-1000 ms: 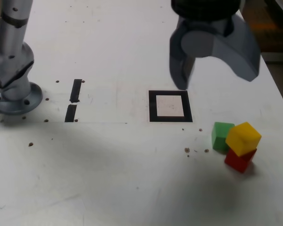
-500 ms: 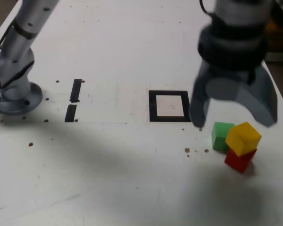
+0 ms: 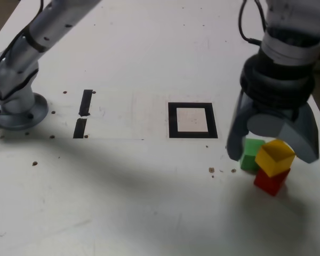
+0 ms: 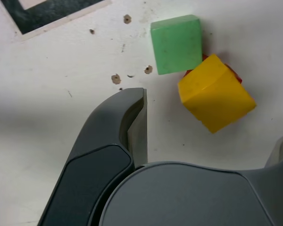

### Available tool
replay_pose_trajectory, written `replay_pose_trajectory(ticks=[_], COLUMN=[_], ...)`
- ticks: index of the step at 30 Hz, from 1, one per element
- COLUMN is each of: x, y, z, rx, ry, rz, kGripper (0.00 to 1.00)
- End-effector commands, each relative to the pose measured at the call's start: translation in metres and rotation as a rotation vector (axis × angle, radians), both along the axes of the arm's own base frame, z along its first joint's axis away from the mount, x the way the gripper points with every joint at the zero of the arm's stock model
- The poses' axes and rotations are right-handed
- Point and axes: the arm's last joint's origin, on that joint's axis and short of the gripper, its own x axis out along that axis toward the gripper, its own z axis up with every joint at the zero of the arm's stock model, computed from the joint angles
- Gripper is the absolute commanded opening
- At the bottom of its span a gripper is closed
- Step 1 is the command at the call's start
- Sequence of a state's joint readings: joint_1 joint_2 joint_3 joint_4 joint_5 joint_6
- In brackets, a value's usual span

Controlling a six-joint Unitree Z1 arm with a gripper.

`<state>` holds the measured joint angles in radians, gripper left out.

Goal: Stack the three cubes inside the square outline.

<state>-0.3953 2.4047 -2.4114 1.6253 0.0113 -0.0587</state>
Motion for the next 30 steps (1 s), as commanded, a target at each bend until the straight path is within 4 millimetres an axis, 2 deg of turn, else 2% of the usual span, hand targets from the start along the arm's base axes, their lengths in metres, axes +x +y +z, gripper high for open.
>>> replay_pose_trajectory(ticks=[1,8,14,16,20,22,25,30], x=[0.008,0.018,0.024,0.025,0.026,0.027,0.027,0.024], y=[-0.001,-0.002,0.001,0.003,0.000,-0.003,-0.005,-0.005], z=[-0.013,-0.027,-0.038,-0.040,-0.033,-0.028,-0.026,-0.025], rx=[0.006,0.017,0.001,-0.002,0.028,0.045,0.053,0.053], ry=[0.024,0.021,0.050,0.056,0.005,-0.026,-0.039,-0.032], rz=[-0.005,-0.018,-0.002,0.004,-0.002,-0.009,-0.015,-0.016], kGripper=[0.97,0.93,0.82,0.74,0.44,0.31,0.25,0.22])
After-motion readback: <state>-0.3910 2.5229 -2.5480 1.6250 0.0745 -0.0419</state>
